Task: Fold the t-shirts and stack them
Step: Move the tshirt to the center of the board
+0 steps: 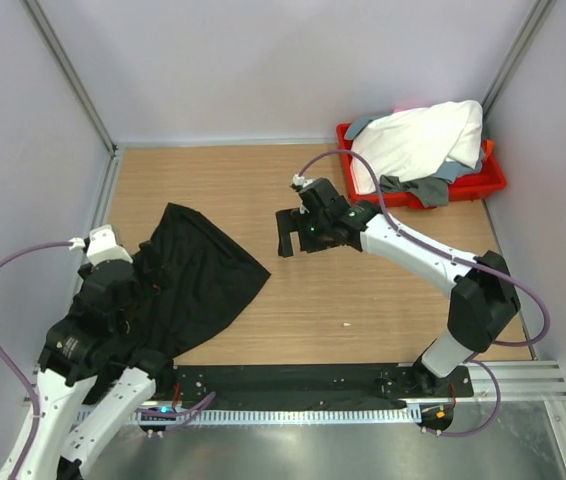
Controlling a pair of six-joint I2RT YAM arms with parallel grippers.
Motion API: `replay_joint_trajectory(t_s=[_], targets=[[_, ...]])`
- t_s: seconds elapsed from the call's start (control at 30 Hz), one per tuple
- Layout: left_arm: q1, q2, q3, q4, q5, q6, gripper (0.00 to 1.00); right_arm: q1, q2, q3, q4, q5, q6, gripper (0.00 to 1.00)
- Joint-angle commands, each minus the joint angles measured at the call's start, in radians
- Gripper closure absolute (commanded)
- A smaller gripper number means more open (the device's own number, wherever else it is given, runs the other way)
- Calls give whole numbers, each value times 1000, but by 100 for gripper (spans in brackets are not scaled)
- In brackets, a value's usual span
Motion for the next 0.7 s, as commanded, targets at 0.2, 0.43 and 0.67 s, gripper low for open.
replay_joint_trajectory(t_s=[0.2, 0.43, 0.67], targets=[[-2, 139, 22, 19, -22, -21, 0, 52, 275, 187, 197, -238, 42, 4], [-2, 136, 21, 18, -32, -25, 0, 117, 479, 410, 112, -216, 6, 17], [27, 143, 19, 19, -20, -21, 0, 194, 613, 620, -16, -76, -57, 23]])
